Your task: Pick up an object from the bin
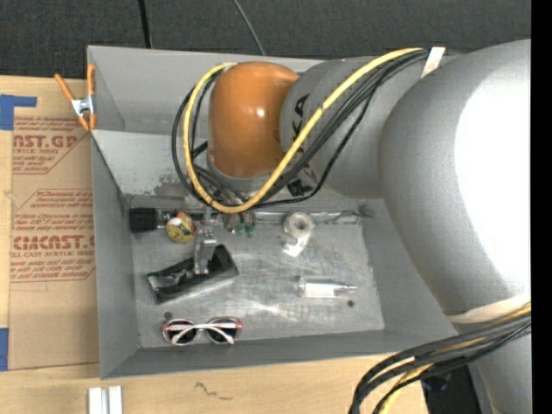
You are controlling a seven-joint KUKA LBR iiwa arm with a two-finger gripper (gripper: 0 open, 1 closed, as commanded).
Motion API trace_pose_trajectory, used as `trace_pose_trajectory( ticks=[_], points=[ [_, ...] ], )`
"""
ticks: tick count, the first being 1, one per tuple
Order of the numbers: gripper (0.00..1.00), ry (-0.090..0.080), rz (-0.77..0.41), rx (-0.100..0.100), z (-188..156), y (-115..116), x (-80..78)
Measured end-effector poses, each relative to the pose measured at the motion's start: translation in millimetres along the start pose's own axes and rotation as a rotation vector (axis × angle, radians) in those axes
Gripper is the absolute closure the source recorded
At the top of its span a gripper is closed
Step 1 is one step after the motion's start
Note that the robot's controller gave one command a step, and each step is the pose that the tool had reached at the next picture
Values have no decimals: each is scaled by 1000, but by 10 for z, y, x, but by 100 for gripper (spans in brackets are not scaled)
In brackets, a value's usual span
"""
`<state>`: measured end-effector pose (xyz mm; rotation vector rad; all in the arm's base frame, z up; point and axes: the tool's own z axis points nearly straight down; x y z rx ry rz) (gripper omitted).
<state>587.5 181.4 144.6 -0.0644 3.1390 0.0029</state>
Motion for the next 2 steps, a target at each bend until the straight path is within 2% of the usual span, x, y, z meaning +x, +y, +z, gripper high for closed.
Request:
trace_pose_trajectory(
  ticks=[1, 2],
  points=[
    [0, 0, 0, 0, 0, 0, 0],
    [0, -6, -137, 1, 117, 62, 172]
  ],
)
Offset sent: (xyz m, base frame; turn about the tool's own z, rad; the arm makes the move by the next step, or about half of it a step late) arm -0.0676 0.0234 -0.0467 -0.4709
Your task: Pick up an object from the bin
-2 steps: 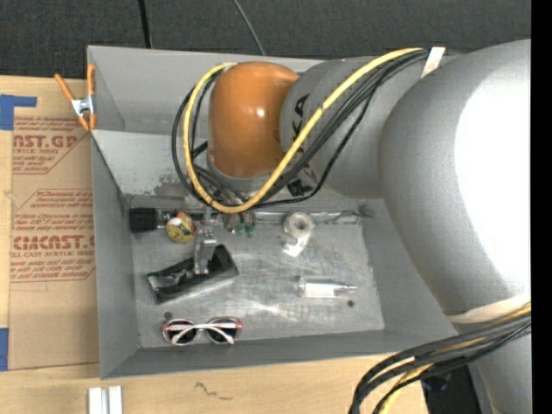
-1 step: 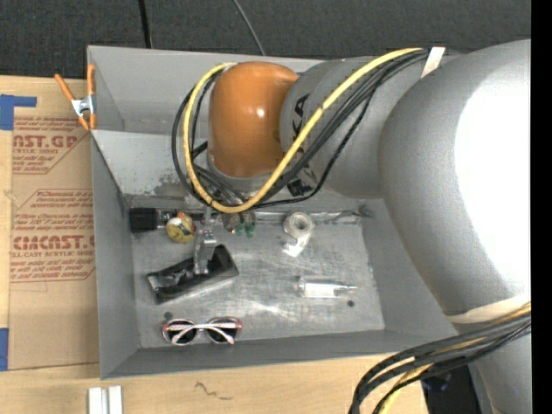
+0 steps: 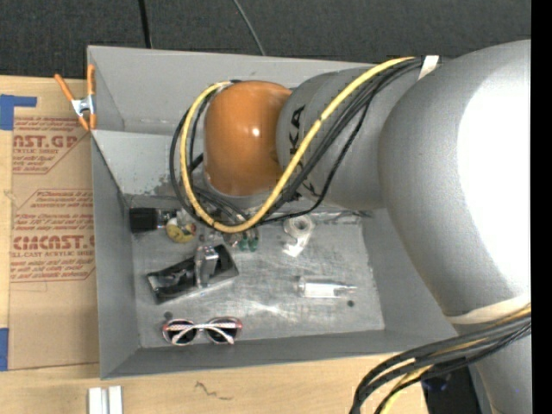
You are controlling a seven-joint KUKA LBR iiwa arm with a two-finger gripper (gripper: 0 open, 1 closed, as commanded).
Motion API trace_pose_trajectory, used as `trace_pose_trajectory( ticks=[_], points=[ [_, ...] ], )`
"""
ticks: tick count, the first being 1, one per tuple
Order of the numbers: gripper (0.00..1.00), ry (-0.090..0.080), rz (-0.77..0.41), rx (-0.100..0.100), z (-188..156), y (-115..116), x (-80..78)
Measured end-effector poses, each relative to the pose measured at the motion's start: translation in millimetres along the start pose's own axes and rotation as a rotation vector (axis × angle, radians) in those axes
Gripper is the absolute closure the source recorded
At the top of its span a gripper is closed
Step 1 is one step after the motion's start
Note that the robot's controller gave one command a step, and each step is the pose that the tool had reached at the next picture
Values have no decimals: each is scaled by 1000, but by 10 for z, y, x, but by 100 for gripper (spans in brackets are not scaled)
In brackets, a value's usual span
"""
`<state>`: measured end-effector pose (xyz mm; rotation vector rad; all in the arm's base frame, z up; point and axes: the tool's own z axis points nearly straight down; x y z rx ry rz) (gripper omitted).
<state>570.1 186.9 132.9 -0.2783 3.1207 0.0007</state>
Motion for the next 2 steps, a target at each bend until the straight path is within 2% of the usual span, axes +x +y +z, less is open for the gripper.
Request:
trace_pose_trajectory(
  ticks=[1, 2],
  points=[
    [100, 26, 228, -29, 477, -372, -12],
    [100, 25, 226, -28, 477, -370, -11]
  ],
)
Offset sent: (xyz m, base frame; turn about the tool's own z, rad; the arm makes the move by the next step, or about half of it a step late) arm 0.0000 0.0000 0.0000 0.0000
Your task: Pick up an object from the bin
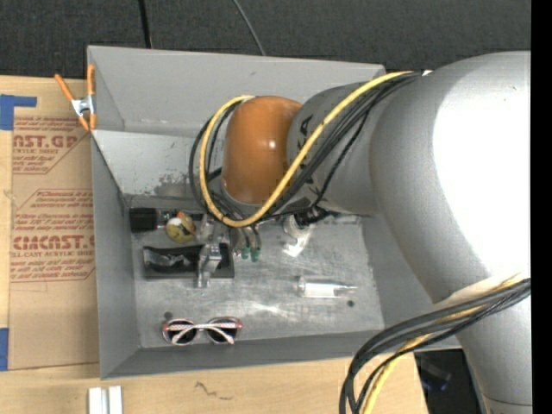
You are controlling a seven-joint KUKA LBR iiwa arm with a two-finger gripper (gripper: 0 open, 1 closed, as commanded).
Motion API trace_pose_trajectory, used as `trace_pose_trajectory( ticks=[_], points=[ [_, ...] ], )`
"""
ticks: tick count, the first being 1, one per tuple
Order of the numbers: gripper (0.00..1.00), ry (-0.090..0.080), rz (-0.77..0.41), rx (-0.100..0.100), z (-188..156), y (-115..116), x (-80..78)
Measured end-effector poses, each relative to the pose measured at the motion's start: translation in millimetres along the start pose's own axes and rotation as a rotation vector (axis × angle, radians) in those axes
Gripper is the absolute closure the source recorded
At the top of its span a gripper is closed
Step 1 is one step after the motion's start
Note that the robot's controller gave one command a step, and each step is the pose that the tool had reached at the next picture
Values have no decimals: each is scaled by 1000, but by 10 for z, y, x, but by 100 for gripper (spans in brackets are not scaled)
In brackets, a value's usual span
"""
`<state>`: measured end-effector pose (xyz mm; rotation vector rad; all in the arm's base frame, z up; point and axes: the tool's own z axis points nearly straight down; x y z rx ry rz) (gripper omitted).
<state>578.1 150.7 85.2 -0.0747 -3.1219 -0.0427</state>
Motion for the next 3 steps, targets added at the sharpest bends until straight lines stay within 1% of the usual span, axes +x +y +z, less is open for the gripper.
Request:
trace_pose_trajectory(
  ticks=[1, 2, 3],
  points=[
    [100, -21, -105, 3, -9, 40, 13],
    [100, -21, -106, 3, -9, 38, 12],
    [100, -11, -108, 30, -897, 377, -101]
  ],
)
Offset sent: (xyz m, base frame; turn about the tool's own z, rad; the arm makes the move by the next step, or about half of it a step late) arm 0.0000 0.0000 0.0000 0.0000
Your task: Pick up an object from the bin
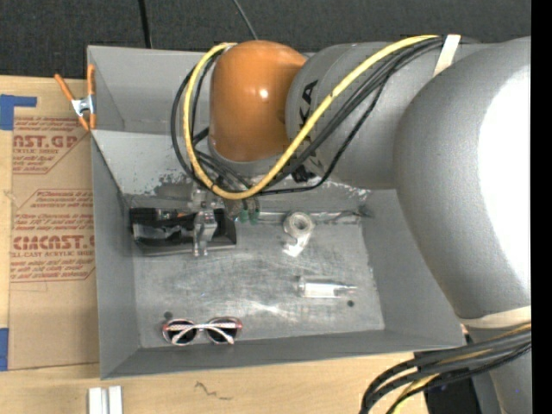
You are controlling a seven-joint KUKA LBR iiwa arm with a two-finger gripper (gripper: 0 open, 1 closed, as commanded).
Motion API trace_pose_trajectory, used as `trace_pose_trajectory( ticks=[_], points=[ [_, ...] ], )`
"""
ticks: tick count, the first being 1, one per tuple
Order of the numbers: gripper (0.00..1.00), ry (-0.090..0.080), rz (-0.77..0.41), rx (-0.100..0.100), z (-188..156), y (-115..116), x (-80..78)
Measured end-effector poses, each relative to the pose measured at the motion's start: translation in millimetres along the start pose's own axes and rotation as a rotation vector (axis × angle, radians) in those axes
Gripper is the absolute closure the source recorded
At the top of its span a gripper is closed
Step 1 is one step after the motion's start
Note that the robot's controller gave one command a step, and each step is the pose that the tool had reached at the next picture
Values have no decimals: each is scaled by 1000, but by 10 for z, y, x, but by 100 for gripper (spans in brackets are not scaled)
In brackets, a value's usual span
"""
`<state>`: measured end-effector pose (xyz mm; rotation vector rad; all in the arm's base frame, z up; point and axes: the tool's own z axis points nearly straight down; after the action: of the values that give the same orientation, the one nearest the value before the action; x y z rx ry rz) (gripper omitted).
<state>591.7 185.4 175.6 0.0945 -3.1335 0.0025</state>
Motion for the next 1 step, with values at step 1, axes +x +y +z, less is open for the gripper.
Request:
trace_pose_trajectory(
  ticks=[1],
  points=[
    [100, 0, 0, 0, 0, -1, 0]
  ],
)
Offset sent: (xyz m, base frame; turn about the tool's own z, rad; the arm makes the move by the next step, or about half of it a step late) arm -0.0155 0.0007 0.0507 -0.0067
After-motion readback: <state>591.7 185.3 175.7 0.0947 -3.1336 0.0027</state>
